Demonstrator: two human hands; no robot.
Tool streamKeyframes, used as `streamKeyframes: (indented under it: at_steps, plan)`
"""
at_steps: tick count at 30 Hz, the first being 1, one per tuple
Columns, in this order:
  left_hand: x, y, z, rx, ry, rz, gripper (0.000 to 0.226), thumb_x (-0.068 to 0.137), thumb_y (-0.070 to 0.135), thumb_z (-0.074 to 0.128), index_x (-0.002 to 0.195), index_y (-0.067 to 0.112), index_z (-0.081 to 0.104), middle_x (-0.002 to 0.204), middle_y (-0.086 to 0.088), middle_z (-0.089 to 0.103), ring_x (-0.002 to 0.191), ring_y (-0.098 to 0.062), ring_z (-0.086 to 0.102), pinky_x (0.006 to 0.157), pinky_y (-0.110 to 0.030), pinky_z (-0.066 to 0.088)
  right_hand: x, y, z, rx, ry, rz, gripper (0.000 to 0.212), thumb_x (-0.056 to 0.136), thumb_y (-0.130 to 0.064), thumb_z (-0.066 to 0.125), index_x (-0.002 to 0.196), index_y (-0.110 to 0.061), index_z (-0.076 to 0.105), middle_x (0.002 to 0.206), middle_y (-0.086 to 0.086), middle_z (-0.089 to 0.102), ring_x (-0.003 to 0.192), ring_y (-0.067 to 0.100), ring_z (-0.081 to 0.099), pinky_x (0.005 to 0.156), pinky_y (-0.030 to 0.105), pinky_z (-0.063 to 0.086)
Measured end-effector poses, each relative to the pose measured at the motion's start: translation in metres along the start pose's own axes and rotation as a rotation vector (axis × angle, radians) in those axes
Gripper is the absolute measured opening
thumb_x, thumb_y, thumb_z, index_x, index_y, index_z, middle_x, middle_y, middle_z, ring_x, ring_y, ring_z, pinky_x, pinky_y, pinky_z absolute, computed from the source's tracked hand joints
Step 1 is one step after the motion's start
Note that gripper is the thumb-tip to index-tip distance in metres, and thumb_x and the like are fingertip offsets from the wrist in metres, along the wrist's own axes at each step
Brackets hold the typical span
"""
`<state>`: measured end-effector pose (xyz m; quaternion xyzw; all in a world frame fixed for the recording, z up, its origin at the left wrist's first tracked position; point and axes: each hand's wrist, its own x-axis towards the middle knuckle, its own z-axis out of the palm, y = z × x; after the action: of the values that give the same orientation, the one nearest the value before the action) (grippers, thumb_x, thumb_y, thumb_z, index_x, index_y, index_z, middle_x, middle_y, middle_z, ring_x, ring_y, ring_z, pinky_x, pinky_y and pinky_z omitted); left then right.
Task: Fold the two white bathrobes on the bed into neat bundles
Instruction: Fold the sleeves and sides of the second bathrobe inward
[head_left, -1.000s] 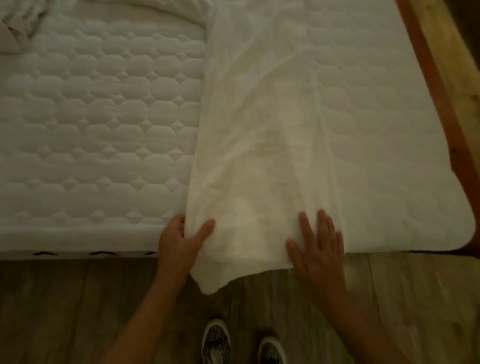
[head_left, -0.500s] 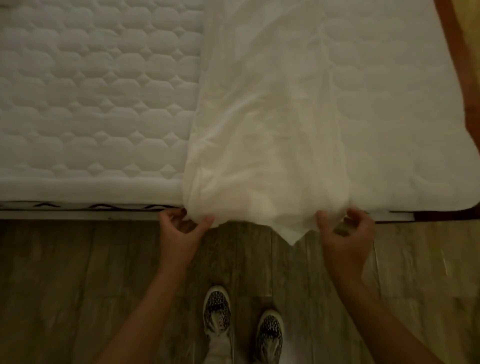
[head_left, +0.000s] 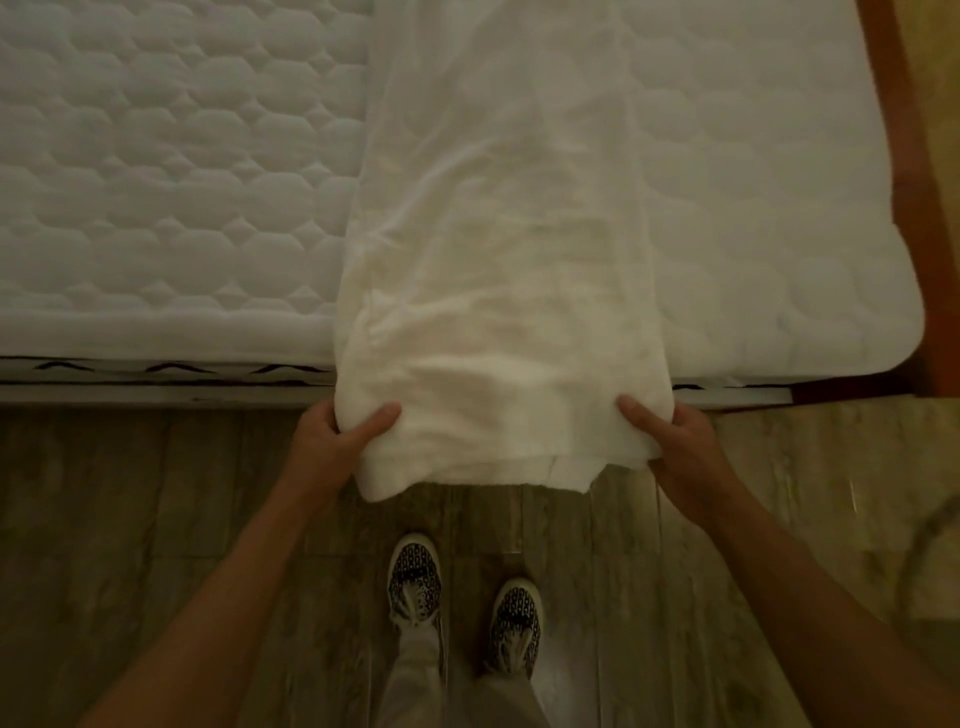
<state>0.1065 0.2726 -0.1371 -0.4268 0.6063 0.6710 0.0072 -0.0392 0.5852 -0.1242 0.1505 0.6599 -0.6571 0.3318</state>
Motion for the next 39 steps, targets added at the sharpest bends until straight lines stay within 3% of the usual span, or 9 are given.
streamKeyframes:
  at_steps: [4,8,13,17,20,23,28,33,39]
  plan:
    - [-0.026,0.029,-0.009,0.075,-0.024,0.051,0.091,0.064,0.045,0.089,0.142,0.031,0.045,0.136,0.004,0.056,0.115,-0.020,0.062,0.086,-0.045,0.060,-0.030,-0.033,-0.002,-0.079,-0.066,0.014,0.047,0.080,-0.025,0.072,0.125,-0.017,0.062,0.113,0.003,0.075,0.101,0.023,0.073,0.076,0.038,0.063]
    - [-0.058,0.071,-0.007,0.053,-0.012,0.135,0.063,0.090,0.020,0.070,0.141,0.047,0.044,0.148,0.001,0.045,0.119,-0.023,0.060,0.083,-0.036,0.061,-0.055,-0.073,-0.008,-0.095,-0.028,-0.060,0.068,0.087,-0.025,0.073,0.143,-0.048,0.044,0.128,-0.005,0.058,0.105,0.024,0.071,0.083,0.048,0.061]
    - [-0.082,0.148,0.003,-0.206,-0.130,-0.002,0.024,0.101,0.013,0.050,0.102,0.025,0.070,0.131,-0.008,0.062,0.101,-0.031,0.066,0.061,-0.035,0.061,-0.068,-0.137,-0.007,-0.029,-0.147,-0.057,0.034,0.094,0.002,0.046,0.096,-0.017,0.074,0.117,0.007,0.062,0.113,0.045,0.054,0.077,0.042,0.052]
    - [-0.080,0.194,-0.021,-0.447,-0.480,-0.155,0.059,0.076,-0.007,0.056,0.129,0.017,0.069,0.137,-0.008,0.064,0.121,-0.039,0.063,0.090,-0.052,0.059,-0.073,-0.188,-0.020,-0.024,-0.439,-0.004,0.061,0.075,0.006,0.051,0.128,-0.017,0.067,0.137,0.002,0.054,0.123,0.035,0.054,0.085,0.039,0.059]
    - [-0.064,0.213,-0.036,0.004,-0.673,0.066,0.089,0.069,-0.011,0.069,0.146,0.031,0.053,0.151,0.007,0.052,0.137,-0.025,0.051,0.104,-0.048,0.052,-0.065,-0.213,-0.029,-0.549,-0.565,-0.254,0.076,0.085,0.012,0.064,0.135,-0.045,0.058,0.133,-0.023,0.055,0.120,0.002,0.058,0.090,0.024,0.056]
    - [-0.042,0.218,-0.037,0.447,-0.441,0.435,0.075,0.077,-0.011,0.073,0.138,0.029,0.059,0.138,0.023,0.059,0.129,-0.005,0.056,0.100,-0.021,0.051,-0.049,-0.227,-0.031,-1.086,-0.404,-0.611,0.080,0.085,-0.004,0.076,0.128,-0.065,0.048,0.124,-0.042,0.050,0.108,-0.014,0.056,0.087,0.002,0.046]
    - [0.003,0.216,-0.032,0.483,-0.104,0.779,0.036,0.082,0.031,0.063,0.118,0.032,0.070,0.119,0.036,0.066,0.115,0.008,0.062,0.097,-0.013,0.049,-0.011,-0.234,-0.029,-1.210,-0.130,-0.886,0.080,0.066,-0.009,0.092,0.128,-0.041,0.053,0.109,-0.005,0.068,0.084,0.007,0.064,0.080,-0.010,0.036]
    - [0.059,0.233,-0.019,0.463,-0.069,0.678,0.043,0.078,0.031,0.066,0.103,0.066,0.064,0.103,0.016,0.071,0.094,0.006,0.064,0.079,-0.007,0.049,0.032,-0.263,0.003,-0.970,-0.061,-0.933,0.030,0.078,-0.043,0.069,0.107,-0.043,0.060,0.100,-0.031,0.061,0.092,-0.012,0.061,0.074,0.009,0.052]
    - [0.178,0.296,0.021,0.054,-0.005,0.203,0.032,0.075,0.055,0.078,0.084,0.024,0.077,0.082,0.005,0.078,0.079,-0.009,0.073,0.070,-0.035,0.058,0.142,-0.324,0.065,-0.423,0.064,-0.553,0.033,0.086,-0.040,0.071,0.116,-0.029,0.067,0.105,-0.003,0.071,0.087,0.003,0.070,0.065,0.013,0.054]
